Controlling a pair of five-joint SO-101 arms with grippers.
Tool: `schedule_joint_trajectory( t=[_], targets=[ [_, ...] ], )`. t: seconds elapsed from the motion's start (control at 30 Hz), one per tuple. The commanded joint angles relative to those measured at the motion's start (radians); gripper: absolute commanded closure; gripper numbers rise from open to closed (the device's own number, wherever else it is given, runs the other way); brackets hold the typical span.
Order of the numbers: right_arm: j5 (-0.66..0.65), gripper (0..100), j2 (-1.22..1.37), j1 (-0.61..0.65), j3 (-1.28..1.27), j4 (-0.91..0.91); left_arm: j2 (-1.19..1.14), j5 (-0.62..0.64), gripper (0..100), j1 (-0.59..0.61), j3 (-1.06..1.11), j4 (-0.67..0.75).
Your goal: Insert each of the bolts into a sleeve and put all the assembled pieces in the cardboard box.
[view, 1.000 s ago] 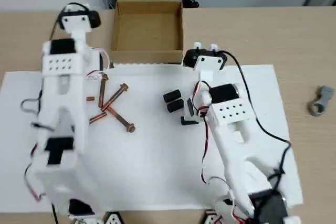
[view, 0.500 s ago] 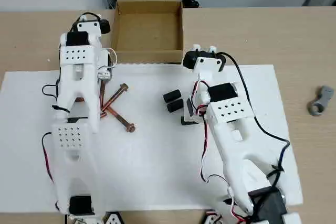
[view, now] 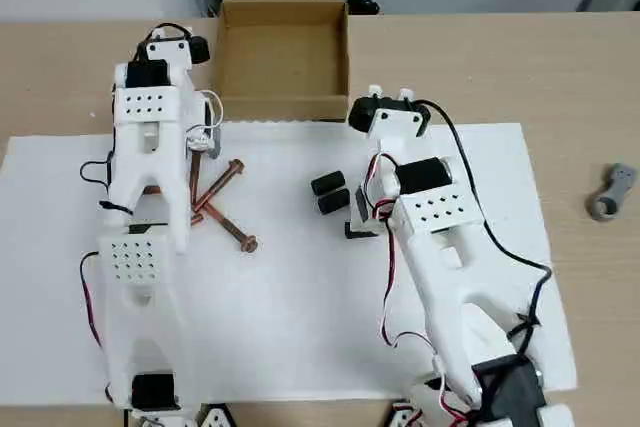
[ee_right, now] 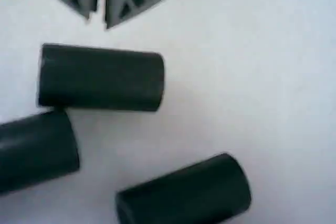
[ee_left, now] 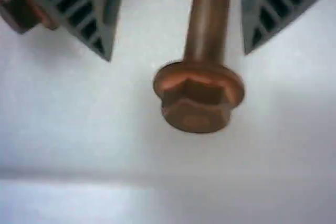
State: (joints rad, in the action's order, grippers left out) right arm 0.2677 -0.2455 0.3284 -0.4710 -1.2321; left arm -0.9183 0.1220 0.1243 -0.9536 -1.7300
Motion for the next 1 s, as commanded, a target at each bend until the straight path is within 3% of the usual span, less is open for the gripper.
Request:
schedule_joint_trajectory(
  t=[0.0,0.3,0.53,0.73,0.97],
  targets=[
    [0.009,99.1,-0.005,-0.005,0.040,0.001,0.014,0.005,84,0.012,-0.030,-0.009],
    [0.009,99.1,-0.005,-0.005,0.040,0.001,-0.029,-0.006,84,0.023,0.065,0.041],
    [0.009,99.3,-0.005,-0.005,0.040,0.001,-0.170,0.006,85,0.046,-0.041,0.032],
    [0.009,99.5,-0.005,-0.005,0.040,-0.004,-0.210,0.009,100,0.041,-0.137,-0.002],
    [0.009,99.3,-0.015,-0.004,0.046,-0.097,-0.198,-0.040,99,0.038,-0.139,-0.002]
  ],
)
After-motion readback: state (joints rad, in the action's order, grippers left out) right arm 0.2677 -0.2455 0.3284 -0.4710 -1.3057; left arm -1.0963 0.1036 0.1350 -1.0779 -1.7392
